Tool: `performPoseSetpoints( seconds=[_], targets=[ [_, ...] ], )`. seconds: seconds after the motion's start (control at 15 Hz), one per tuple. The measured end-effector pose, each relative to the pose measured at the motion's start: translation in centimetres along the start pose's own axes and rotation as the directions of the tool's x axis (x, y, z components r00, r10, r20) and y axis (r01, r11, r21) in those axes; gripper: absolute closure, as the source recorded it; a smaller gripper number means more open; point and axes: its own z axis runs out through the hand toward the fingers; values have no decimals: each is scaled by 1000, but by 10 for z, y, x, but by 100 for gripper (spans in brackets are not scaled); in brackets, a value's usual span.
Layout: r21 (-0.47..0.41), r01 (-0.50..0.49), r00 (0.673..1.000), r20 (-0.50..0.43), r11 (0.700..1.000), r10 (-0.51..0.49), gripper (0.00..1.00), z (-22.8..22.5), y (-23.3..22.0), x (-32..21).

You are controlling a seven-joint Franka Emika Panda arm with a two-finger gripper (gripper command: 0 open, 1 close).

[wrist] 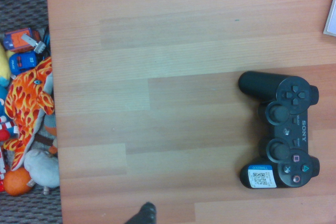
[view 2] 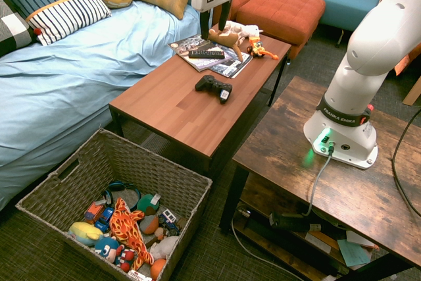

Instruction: Put the gamepad in the basket

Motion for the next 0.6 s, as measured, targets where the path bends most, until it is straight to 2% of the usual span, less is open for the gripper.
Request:
performPoseSetpoints(
  seconds=[0.27, 0.6],
  targets=[
    [-35, 25, 1000, -9, 999, -25, 0, 10, 2, 1],
    [-55, 38, 998, -55, 998, -41, 0, 57, 25, 22]
  ],
)
